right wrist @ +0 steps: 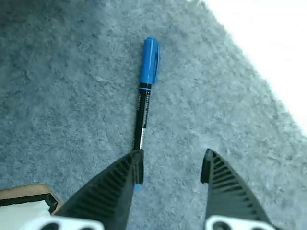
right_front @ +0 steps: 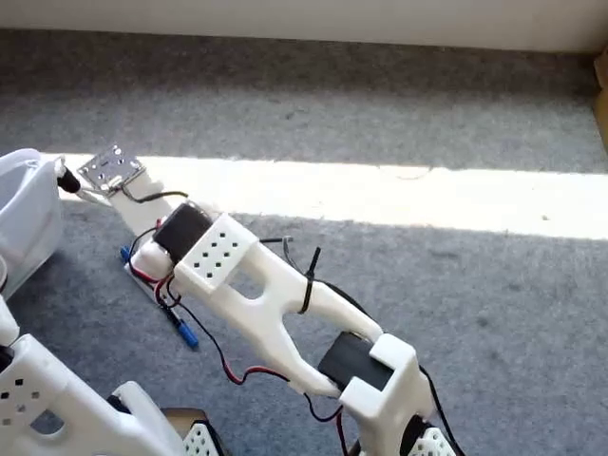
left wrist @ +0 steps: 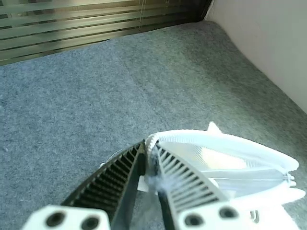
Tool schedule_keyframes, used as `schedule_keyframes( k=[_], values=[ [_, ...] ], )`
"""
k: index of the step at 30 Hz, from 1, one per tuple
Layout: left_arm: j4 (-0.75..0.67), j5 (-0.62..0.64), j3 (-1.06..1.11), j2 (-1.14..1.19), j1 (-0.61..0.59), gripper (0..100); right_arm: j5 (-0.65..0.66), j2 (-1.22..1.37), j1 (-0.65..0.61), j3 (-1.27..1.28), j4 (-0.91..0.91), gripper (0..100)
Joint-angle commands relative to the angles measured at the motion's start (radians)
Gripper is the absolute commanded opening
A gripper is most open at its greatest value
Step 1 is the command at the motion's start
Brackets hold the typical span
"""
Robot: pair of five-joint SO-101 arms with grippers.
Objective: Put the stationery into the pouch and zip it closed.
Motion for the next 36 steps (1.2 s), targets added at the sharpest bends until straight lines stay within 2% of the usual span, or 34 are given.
schedule_keyframes(
  k=[1, 7, 12, 17, 36],
  values=[
    [-0.037, 0.012, -0.016, -0.019, -0.008, 2, -0.009, -0.053, -0.033, 0.048, -0.148, 19.7],
    [-0.037, 0.012, -0.016, -0.019, -0.008, 2, -0.009, -0.051, -0.038, 0.205, -0.417, 19.6],
    [-0.038, 0.012, -0.016, -0.019, -0.007, 2, -0.008, -0.047, -0.048, 0.278, -0.558, 19.5],
    [-0.038, 0.012, -0.016, -0.019, -0.004, 2, -0.003, 0.061, -0.062, 0.275, -0.570, 19.5],
    [-0.044, 0.012, 0.004, -0.025, -0.002, 2, -0.002, 0.378, -0.042, -0.062, -0.565, 19.5]
  ],
)
